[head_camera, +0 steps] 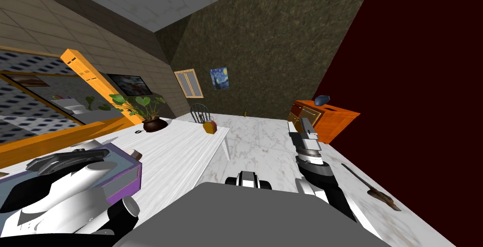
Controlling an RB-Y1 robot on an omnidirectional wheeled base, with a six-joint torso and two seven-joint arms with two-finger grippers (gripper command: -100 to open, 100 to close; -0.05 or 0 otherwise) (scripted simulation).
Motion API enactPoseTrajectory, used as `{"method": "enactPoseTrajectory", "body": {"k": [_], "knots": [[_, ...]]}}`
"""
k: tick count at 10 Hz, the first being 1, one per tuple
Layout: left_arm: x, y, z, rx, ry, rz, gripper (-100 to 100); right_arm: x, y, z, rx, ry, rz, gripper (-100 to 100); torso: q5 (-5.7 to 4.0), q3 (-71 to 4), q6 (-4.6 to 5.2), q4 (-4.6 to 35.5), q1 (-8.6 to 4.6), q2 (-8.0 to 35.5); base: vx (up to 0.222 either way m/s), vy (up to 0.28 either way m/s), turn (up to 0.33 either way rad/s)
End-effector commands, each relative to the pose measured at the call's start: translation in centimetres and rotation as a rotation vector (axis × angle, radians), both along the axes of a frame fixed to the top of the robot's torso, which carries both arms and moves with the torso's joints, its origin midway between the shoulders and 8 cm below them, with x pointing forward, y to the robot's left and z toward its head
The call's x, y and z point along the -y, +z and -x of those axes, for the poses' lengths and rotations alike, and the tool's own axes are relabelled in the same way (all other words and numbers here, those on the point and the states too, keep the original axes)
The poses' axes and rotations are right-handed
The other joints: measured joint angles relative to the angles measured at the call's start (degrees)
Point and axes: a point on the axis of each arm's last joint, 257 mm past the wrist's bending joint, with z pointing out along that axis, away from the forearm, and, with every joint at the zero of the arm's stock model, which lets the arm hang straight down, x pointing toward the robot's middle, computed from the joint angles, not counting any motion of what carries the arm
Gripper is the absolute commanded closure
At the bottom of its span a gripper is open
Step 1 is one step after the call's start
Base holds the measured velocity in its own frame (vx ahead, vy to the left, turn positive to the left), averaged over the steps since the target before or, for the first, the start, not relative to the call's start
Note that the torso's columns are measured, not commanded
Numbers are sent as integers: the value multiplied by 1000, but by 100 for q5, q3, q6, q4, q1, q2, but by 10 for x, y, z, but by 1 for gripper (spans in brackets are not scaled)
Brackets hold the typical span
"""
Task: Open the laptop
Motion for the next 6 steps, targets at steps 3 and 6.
{"method": "enactPoseTrajectory", "body": {"k": [3, 6], "knots": [[19, -8, -9, 25, 19, -66, 100, 0, 0, 0, 0, 0, 0, 0, 2, 9, 2, 4, 3, 16, -55, 14, -28], [30, -7, -10, 47, 36, -116, 100, 0, 0, 0, 0, 0, 0, 0, 1, 4, 3, 1, -4, 6, -39, 2, -17]]}}
